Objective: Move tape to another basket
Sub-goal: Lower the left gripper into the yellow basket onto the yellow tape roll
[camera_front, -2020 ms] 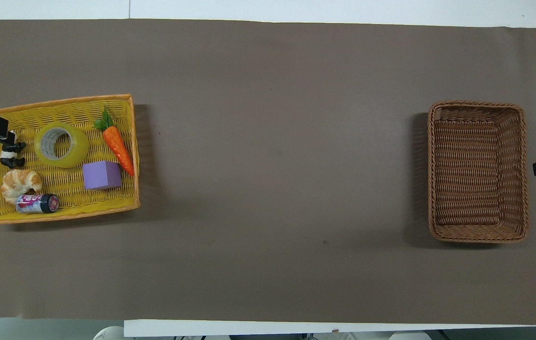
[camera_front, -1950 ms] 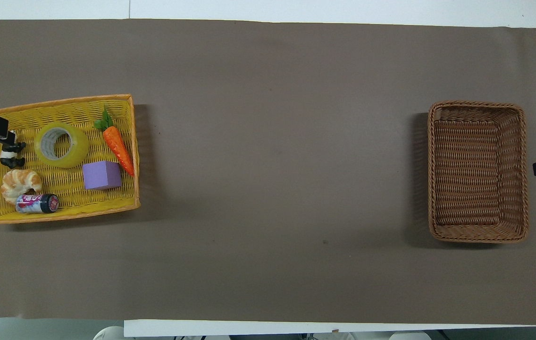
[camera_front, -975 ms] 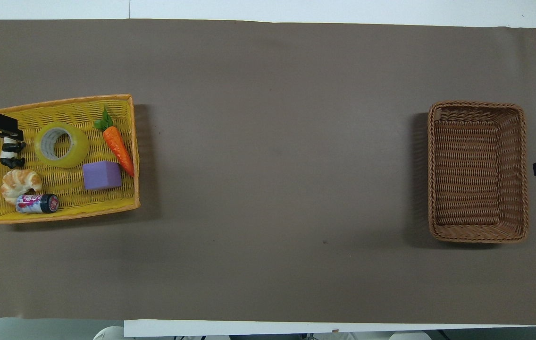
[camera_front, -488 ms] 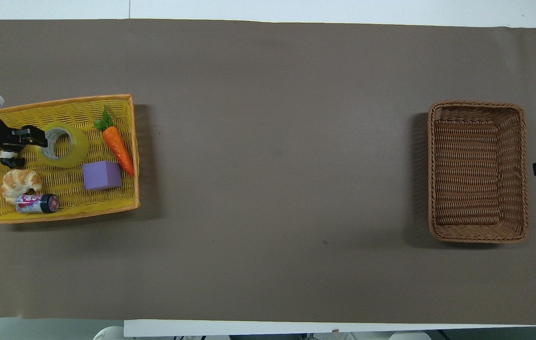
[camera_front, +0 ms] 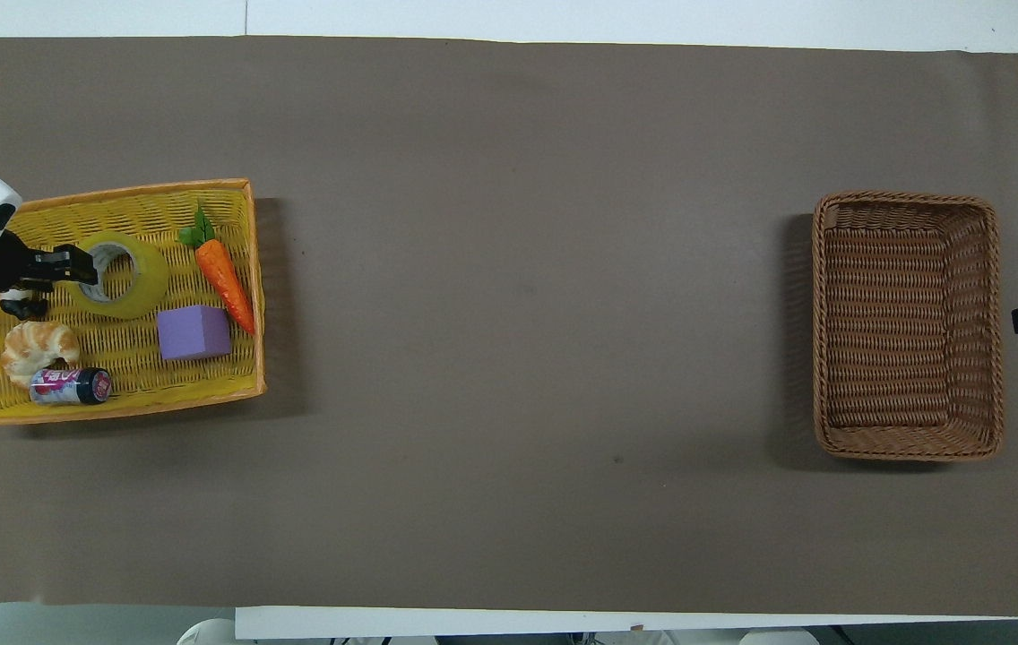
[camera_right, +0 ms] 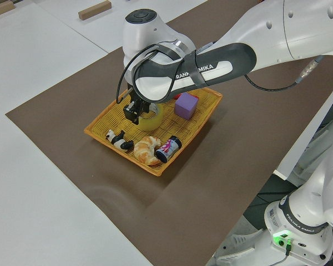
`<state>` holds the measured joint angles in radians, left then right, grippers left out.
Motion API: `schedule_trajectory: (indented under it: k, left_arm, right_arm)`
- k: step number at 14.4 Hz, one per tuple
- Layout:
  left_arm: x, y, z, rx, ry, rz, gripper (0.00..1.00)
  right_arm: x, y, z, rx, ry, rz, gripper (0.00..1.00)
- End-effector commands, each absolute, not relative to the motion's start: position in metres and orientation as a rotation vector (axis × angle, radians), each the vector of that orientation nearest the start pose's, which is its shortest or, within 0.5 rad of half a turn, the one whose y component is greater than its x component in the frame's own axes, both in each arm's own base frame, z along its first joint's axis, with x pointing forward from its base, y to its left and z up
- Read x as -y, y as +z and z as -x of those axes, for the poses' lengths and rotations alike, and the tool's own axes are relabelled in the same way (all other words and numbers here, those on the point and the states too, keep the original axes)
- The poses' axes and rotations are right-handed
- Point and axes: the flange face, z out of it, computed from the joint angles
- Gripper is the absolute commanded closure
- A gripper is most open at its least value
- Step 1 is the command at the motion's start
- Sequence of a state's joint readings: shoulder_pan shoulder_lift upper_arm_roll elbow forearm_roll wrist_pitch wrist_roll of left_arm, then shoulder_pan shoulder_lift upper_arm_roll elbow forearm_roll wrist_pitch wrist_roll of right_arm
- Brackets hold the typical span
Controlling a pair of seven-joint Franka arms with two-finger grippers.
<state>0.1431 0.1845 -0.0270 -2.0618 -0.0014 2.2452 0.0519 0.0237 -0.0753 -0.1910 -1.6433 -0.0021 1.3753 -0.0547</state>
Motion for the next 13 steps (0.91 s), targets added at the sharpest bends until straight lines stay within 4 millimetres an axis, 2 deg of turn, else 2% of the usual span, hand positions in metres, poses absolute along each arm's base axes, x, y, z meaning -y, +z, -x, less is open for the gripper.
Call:
schedule_trajectory:
  k: [1,3,4,7,8,11,13]
  left_arm:
    - [-0.072,0.322,-0.577,0.106,-0.026,3.148,0.38]
    - [-0.071,0.308,-0.577,0.106,-0.007,3.15,0.39]
    - [-0.072,0.307,-0.577,0.109,-0.004,3.15,0.48]
    - [-0.071,0.305,-0.576,0.111,0.018,3.151,0.91]
    - [-0.071,0.305,-0.576,0.106,0.02,3.151,1.0]
    - [-0.072,0.313,-0.581,0.106,0.008,3.152,1.0]
    - [-0.064,0.344,-0.596,0.092,0.012,3.158,1.0]
  right_arm:
    - [0.089,0.616,-0.494,-0.142,0.285,3.095,0.0]
    - [0.09,0.616,-0.494,-0.145,0.288,3.095,0.0]
    - [0.09,0.616,-0.494,-0.145,0.285,3.095,0.0]
    - [0.089,0.616,-0.494,-0.142,0.288,3.095,0.0]
    - [0.089,0.616,-0.494,-0.142,0.285,3.095,0.0]
    - [0.089,0.616,-0.494,-0.142,0.285,3.095,0.0]
    - [0.089,0.616,-0.494,-0.142,0.285,3.095,0.0]
